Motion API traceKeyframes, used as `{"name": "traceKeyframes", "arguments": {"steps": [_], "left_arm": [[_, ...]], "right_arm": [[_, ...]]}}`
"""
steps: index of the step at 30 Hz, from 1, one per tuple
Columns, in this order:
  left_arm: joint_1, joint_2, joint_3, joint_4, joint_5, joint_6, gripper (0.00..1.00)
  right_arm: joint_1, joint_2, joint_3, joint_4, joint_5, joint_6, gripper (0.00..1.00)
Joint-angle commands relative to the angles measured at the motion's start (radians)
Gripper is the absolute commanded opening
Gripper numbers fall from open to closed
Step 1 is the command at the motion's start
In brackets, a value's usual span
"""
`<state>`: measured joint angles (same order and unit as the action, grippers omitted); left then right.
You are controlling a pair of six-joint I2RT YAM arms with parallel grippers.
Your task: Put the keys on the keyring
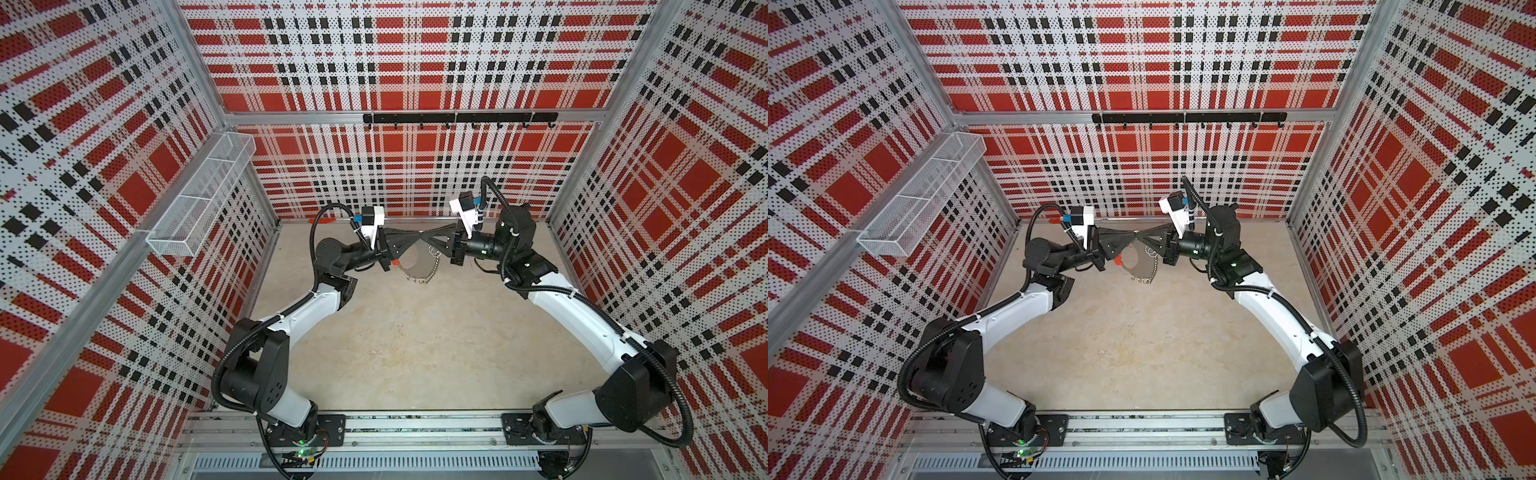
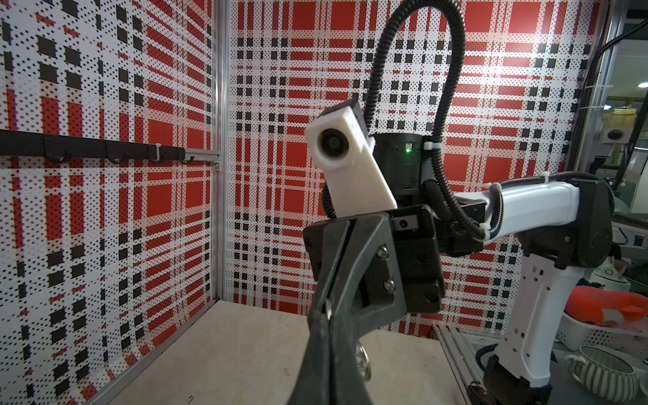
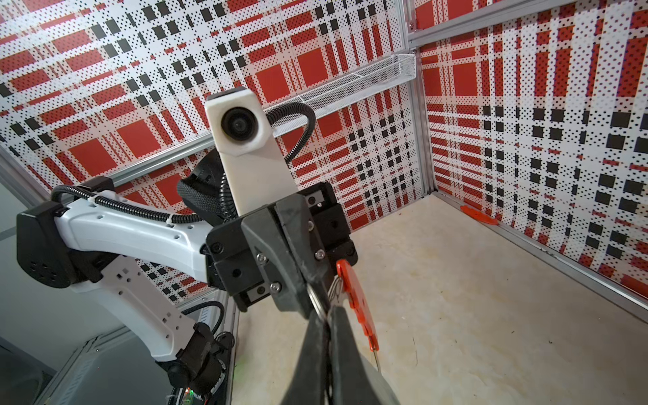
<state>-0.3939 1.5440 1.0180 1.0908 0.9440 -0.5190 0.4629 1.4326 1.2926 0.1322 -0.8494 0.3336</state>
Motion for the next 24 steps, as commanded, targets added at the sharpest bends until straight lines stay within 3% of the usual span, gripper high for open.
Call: {"name": "traceKeyframes", "arguments": {"steps": [1,6,11,13,18,24], "left_arm": [[-0.004,-0.022,0.026,0.034,0.009,0.003,0.07],[0.01,-0.034,0.01,0.015,-0.04,0.029,0.19],[0.014,-0.082,-0.008,-0.149,-0.141,0.183,0.29],[0.015,-0.114,-0.019,-0.239,-0.234,0.267,0.31],[0.012,-0.213,-0.069,-0.448,-0.584,0.454,0.34],[-0.008,-0.361,-0.266,-0.479,-0.881,0.479,0.37]], "right_arm": [[0.008,-0.003,-0.016,0.038,0.036,-0.007,0.0],[0.008,-0.012,-0.032,0.049,0.061,-0.006,0.0],[0.008,-0.018,-0.049,0.045,0.101,-0.008,0.0],[0.007,-0.02,-0.06,0.044,0.122,-0.009,0.0],[0.007,-0.01,-0.103,0.079,0.148,0.032,0.0],[0.031,0.048,-0.165,0.209,0.173,0.149,0.0]]}}
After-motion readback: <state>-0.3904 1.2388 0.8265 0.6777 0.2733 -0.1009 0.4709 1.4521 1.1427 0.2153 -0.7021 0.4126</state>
